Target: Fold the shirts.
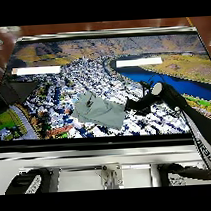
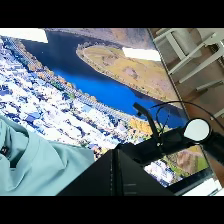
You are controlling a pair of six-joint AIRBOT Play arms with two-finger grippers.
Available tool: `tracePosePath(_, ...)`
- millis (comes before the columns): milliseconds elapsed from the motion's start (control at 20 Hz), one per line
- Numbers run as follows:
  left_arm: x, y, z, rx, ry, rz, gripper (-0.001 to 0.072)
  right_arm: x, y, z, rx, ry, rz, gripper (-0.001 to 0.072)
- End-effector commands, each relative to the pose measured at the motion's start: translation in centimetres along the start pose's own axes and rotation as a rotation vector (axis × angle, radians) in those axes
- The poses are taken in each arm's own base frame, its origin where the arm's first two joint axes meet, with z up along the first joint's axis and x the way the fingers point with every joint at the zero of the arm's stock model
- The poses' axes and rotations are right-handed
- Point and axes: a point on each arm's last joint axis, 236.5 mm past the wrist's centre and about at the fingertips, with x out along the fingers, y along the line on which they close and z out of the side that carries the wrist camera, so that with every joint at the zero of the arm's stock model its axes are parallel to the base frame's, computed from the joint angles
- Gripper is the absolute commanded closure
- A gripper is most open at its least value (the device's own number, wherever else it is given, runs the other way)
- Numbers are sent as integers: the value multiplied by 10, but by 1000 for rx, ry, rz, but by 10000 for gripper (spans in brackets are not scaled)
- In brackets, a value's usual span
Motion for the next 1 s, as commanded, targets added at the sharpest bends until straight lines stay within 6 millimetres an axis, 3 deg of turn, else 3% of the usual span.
tracePosePath(0, 0, 2, 0, 2, 1, 7, 673, 31, 18, -10, 21, 15, 91, 20)
tracePosePath(300, 0, 1, 0, 1, 0, 4, 673, 58, 29, -11, 39, 37, 145, 22)
tracePosePath(350, 0, 1, 0, 1, -1, 3, 673, 59, 33, -7, 42, 18, 161, 122)
tracePosePath(450, 0, 1, 1, 2, -6, 4, 673, 57, 43, -1, 38, -6, 207, 457)
tracePosePath(550, 0, 1, 1, 2, -6, 4, 673, 49, 62, 8, -12, -41, 288, 650)
tracePosePath(650, 0, 1, 1, 2, -6, 4, 673, 19, 94, 18, -153, -73, 413, 650)
tracePosePath(800, 0, 2, 1, 0, -4, 5, 673, -63, 133, 58, -240, -195, 527, 650)
tracePosePath(950, 1, 2, 1, -1, -2, 6, 673, -149, 133, 111, -210, -357, 575, 651)
